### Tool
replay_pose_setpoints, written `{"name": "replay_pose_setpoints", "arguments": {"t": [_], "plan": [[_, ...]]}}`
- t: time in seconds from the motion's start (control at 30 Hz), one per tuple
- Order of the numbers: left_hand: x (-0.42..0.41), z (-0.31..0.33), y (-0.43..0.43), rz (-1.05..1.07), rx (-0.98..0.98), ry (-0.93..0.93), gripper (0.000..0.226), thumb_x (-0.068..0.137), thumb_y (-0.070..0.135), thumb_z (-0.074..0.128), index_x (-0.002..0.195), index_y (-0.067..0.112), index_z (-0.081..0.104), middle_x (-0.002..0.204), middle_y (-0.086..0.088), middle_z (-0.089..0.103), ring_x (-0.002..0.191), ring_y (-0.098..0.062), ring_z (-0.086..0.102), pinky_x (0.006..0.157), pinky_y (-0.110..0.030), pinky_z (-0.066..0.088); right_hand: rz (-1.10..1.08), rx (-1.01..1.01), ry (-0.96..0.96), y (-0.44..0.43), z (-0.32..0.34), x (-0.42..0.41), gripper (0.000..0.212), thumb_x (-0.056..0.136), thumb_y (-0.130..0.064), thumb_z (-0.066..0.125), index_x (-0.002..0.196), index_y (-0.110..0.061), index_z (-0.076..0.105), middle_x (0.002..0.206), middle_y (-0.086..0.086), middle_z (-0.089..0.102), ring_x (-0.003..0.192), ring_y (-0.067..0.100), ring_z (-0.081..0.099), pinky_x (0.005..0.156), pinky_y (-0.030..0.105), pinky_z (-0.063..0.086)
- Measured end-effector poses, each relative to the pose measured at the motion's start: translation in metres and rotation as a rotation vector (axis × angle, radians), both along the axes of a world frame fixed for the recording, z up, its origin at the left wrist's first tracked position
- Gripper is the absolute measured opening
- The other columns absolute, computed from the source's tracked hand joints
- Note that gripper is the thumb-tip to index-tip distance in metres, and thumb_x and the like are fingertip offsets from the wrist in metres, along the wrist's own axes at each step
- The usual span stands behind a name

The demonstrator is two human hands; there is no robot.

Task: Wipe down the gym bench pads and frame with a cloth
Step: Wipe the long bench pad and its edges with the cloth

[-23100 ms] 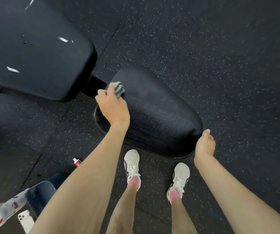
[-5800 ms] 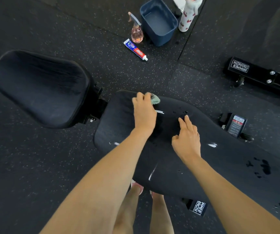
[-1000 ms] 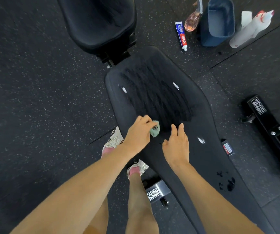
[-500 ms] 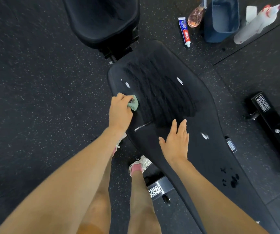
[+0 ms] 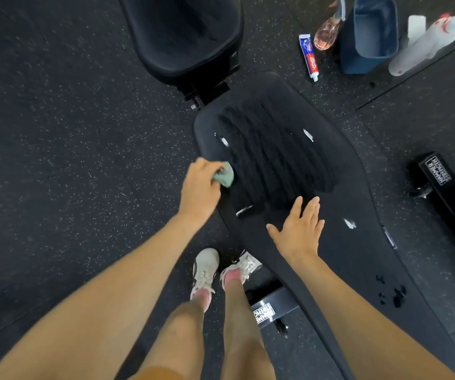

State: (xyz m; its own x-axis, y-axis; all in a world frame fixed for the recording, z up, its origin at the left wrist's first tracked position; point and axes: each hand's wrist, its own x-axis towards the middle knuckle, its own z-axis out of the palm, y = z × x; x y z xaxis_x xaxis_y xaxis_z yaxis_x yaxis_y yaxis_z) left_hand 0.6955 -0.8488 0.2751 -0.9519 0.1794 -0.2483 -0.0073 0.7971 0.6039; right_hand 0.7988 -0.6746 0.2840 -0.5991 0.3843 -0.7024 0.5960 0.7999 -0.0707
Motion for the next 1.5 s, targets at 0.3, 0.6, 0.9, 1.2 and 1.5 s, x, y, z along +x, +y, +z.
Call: {"name": "replay_pose_setpoints", "arguments": {"t": [0.3, 0.6, 0.9, 1.2, 1.5], "plan": [[0.034, -0.016, 0.008, -0.004, 0.010, 0.025, 0.046, 0.073, -0.021, 0.049, 0.107, 0.004, 0.068, 0.100, -0.010, 0.060, 0.094, -0.028, 0.047, 0.078, -0.021, 0.036, -0.129, 0.088, 0.160, -0.034, -0.003, 0.028, 0.077, 0.098, -0.034, 0.049, 0.153, -0.004, 0.003, 0.157, 0.020, -0.018, 0.147, 0.032, 0.001, 0.120, 0.045, 0.008], [0.113, -0.007, 0.005, -0.409, 0.037, -0.196, 0.042, 0.080, -0.008, 0.060, 0.118, 0.011, 0.064, 0.104, -0.006, 0.057, 0.101, -0.024, 0.046, 0.072, -0.038, 0.052, -0.205, 0.103, 0.144, -0.055, 0.000, 0.046, 0.071, 0.099, -0.024, 0.046, 0.153, -0.005, 0.003, 0.159, 0.018, -0.012, 0.147, 0.031, 0.005, 0.120, 0.043, 0.009], [0.043, -0.011, -0.019, -0.207, 0.023, -0.005, 0.037, 0.092, 0.000, 0.052, 0.128, 0.007, 0.055, 0.112, -0.010, 0.051, 0.105, -0.025, 0.043, 0.082, -0.034, 0.044, -0.264, 0.065, 0.159, -0.064, -0.004, 0.066, 0.062, 0.099, -0.014, 0.041, 0.153, -0.005, 0.011, 0.161, 0.014, 0.001, 0.148, 0.026, 0.004, 0.121, 0.040, 0.010], [0.105, -0.021, 0.034, -0.269, 0.015, -0.058, 0.036, 0.080, -0.012, 0.055, 0.114, 0.002, 0.061, 0.107, -0.013, 0.055, 0.099, -0.030, 0.046, 0.079, -0.036, 0.049, -0.268, 0.136, 0.260, -0.053, -0.004, 0.073, 0.054, 0.096, -0.003, 0.040, 0.149, -0.005, 0.027, 0.159, 0.012, 0.016, 0.143, 0.027, 0.022, 0.119, 0.036, 0.015], [0.143, -0.005, 0.032, -0.629, 0.107, -0.238, 0.037, 0.089, -0.001, 0.053, 0.124, 0.010, 0.057, 0.113, -0.006, 0.050, 0.106, -0.021, 0.043, 0.082, -0.041, 0.049, -0.356, 0.183, 0.239, -0.020, 0.007, 0.103, 0.052, 0.094, 0.002, 0.041, 0.146, -0.003, 0.034, 0.154, 0.012, 0.028, 0.138, 0.028, 0.030, 0.114, 0.040, 0.027]]}}
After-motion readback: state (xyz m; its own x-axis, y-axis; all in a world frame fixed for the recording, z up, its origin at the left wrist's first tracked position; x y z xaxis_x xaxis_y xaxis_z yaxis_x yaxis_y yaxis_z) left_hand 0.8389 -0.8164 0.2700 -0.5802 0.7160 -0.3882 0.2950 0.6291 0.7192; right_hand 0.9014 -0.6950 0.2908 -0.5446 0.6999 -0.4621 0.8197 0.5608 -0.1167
